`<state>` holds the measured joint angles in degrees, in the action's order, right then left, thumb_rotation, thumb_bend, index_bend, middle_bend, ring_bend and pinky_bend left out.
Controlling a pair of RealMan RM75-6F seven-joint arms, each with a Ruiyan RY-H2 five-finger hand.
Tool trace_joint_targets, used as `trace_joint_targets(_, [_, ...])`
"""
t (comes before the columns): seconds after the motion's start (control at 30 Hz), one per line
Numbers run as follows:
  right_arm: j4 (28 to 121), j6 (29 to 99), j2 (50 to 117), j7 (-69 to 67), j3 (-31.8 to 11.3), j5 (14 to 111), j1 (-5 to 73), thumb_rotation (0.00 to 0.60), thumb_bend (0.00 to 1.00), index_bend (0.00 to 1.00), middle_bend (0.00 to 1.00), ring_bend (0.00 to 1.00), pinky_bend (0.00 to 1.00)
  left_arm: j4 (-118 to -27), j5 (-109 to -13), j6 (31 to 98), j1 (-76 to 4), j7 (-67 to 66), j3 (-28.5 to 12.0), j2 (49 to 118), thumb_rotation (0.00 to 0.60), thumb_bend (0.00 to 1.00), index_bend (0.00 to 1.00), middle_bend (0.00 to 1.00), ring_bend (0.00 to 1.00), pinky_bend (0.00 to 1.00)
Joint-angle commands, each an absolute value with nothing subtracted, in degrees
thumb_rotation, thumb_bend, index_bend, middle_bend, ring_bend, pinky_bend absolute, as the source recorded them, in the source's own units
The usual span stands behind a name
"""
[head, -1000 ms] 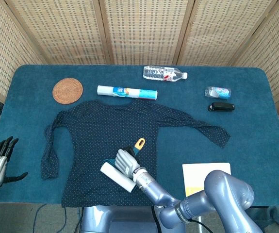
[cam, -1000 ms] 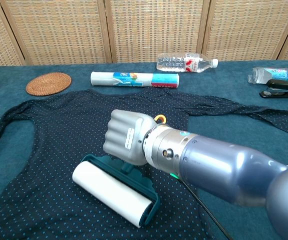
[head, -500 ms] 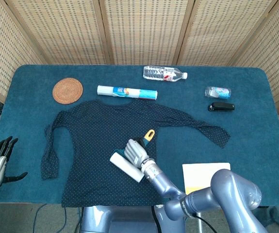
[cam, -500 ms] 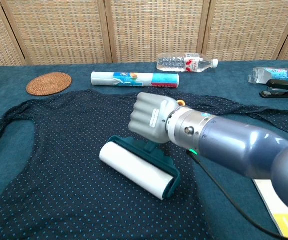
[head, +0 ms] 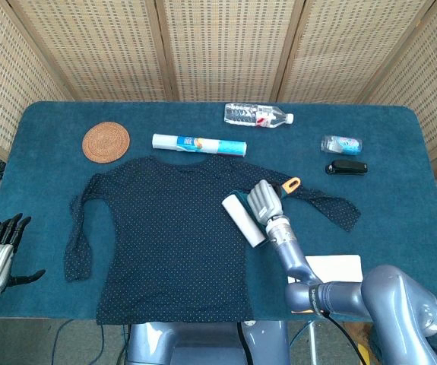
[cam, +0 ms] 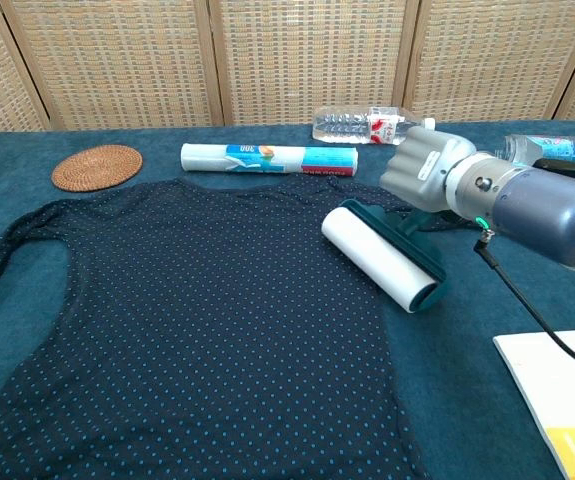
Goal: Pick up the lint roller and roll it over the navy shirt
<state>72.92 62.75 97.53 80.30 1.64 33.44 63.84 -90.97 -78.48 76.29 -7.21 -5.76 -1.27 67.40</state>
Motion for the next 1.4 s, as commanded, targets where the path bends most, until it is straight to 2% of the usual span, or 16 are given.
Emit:
trace_joint_targets(0.03, [72.6,62.4,97.1,79.7,1.2,33.1,63.1,0.600,0.75,0.72,1.00,1.00,1.00,-91.0,-78.6,76.4,-7.2,-5.8,-1.2,67.4,0.600,0.00,0.00,0.00,0.00,0.00])
trace_joint_targets(0.13, [73.0,62.4,96.9,78.8,0.8,33.8,62.7,0.600,0.69,0.62,1.00,1.00,1.00,-91.1,-78.7,76.5,-7.1,-5.9,-1.2,67.4,0.600,0.00,0.00,0.00,0.00,0.00])
trace_joint_targets(0.2, [73.7,63.0,96.6,77.8,0.3,34.7,62.4,0.600,0.53,0.39,1.00,1.00,1.00,-91.2,-78.8,76.6,-7.1,-5.7,-1.1,67.3,0.600,0.00,0.00,0.00,0.00,0.00])
trace_joint_targets(0.27, [74.9,64.2,95.8,76.2,-0.4,36.6,61.9,0.600,0.28,0.10,1.00,1.00,1.00,-91.3,-79.1,76.8,-7.0,-5.4,-1.1,67.2,0.600,0.00,0.00,0.00,0.00,0.00])
trace_joint_targets(0.33, [76.6,65.5,94.8,74.8,-1.0,38.2,61.4,0.600,0.15,0.01,1.00,1.00,1.00,-91.5,-79.4,77.0,-6.9,-5.1,-1.0,67.0,0.600,0.00,0.00,0.00,0.00,0.00])
trace_joint_targets(0.4, [78.3,66.5,93.5,74.0,-1.4,39.2,60.9,0.600,0.11,0.00,1.00,1.00,1.00,-91.5,-79.6,77.2,-6.8,-4.8,-0.9,66.8,0.600,0.00,0.00,0.00,0.00,0.00])
trace_joint_targets(0.63, [87.9,72.4,84.4,64.9,-1.0,47.8,55.7,0.600,0.11,0.00,0.98,1.00,1.00,-91.5,-80.9,78.1,-6.4,-2.9,-0.6,66.2,0.600,0.00,0.00,0.00,0.00,0.00])
trace_joint_targets(0.7, [89.1,73.6,81.6,59.1,0.6,53.6,53.4,0.600,0.10,0.00,0.95,1.00,1.00,-91.7,-81.7,78.8,-6.2,-2.7,-0.5,66.1,0.600,0.00,0.00,0.00,0.00,0.00])
trace_joint_targets(0.77, [89.4,76.5,78.7,50.7,2.4,60.9,50.0,0.600,0.07,0.00,0.85,0.93,0.97,-91.9,-82.8,79.6,-6.0,-2.3,-0.2,66.0,0.600,0.00,0.00,0.00,0.00,0.00])
trace_joint_targets(0.83, [88.7,79.9,76.4,43.1,4.2,66.9,46.4,0.600,0.04,0.00,0.70,0.76,0.80,-91.9,-84.0,80.4,-5.8,-2.0,0.1,65.9,0.600,0.00,0.00,0.00,0.00,0.00])
trace_joint_targets(0.87, [88.4,80.5,76.1,41.5,4.6,68.1,45.6,0.600,0.02,0.00,0.57,0.62,0.62,-91.8,-84.2,80.6,-5.7,-1.9,0.2,66.0,0.600,0.00,0.00,0.00,0.00,0.00])
trace_joint_targets(0.9, [88.2,81.3,75.6,39.9,4.8,69.0,44.6,0.600,0.01,0.00,0.50,0.54,0.53,-91.7,-84.5,80.8,-5.6,-1.8,0.2,66.0,0.600,0.00,0.00,0.00,0.00,0.00])
trace_joint_targets(0.97, [88.3,83.1,74.6,35.8,5.5,70.6,42.1,0.600,0.00,0.00,0.24,0.22,0.19,-91.4,-85.4,81.4,-5.4,-1.6,0.5,66.2,0.600,0.00,0.00,0.00,0.00,0.00])
trace_joint_targets(1.03, [88.3,85.3,73.4,30.4,6.5,72.5,38.8,0.600,0.00,0.00,0.10,0.07,0.03,-91.2,-86.5,82.6,-5.2,-1.3,0.6,66.5,0.600,0.00,0.00,0.00,0.00,0.00])
trace_joint_targets(1.13, [85.9,88.1,71.8,21.3,9.1,75.6,33.3,0.600,0.00,0.00,0.01,0.00,0.00,-90.4,-88.7,85.0,-4.4,-0.9,1.0,67.3,0.600,0.00,0.00,0.00,0.00,0.00])
trace_joint_targets(1.4, [81.6,89.5,72.5,14.6,8.4,76.0,25.7,0.600,0.00,0.00,0.00,0.00,0.00,-90.9,-90.4,86.4,-3.8,-1.1,1.6,67.2,0.600,0.00,0.00,0.00,0.00,0.00])
